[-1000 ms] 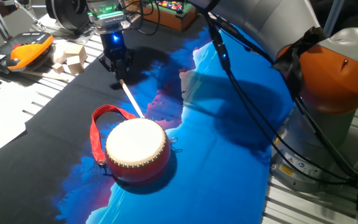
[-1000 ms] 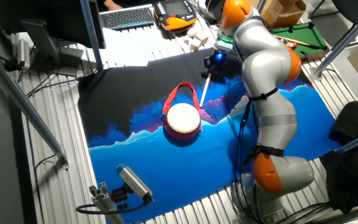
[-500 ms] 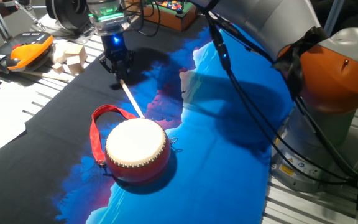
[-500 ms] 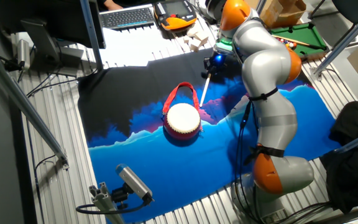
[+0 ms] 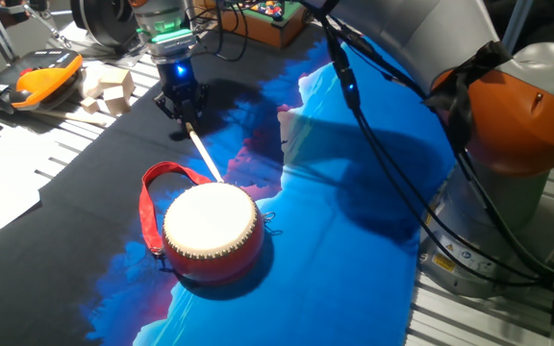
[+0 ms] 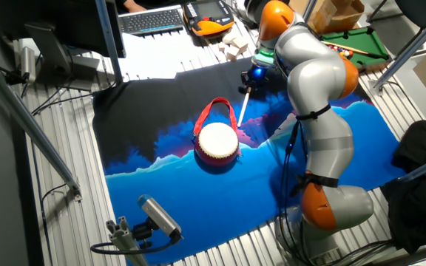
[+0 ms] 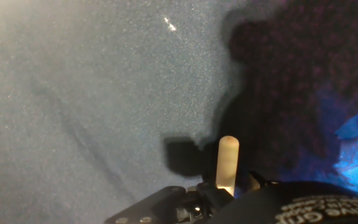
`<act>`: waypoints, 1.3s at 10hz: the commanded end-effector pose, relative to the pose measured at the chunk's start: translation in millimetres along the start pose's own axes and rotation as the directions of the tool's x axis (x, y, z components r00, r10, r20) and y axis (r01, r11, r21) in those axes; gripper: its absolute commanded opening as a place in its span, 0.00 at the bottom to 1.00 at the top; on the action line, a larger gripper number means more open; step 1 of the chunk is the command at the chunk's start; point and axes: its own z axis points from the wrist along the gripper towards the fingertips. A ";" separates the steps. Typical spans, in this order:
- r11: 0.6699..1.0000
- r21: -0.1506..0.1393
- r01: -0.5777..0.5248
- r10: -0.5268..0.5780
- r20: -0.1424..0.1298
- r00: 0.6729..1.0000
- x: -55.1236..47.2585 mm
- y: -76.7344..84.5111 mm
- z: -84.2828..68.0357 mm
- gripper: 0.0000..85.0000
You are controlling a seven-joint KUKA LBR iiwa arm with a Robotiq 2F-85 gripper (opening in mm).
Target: Play the drum
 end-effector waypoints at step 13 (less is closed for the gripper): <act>0.999 -0.020 -0.049 0.050 0.014 0.999 3.5 -3.6 14.4 0.40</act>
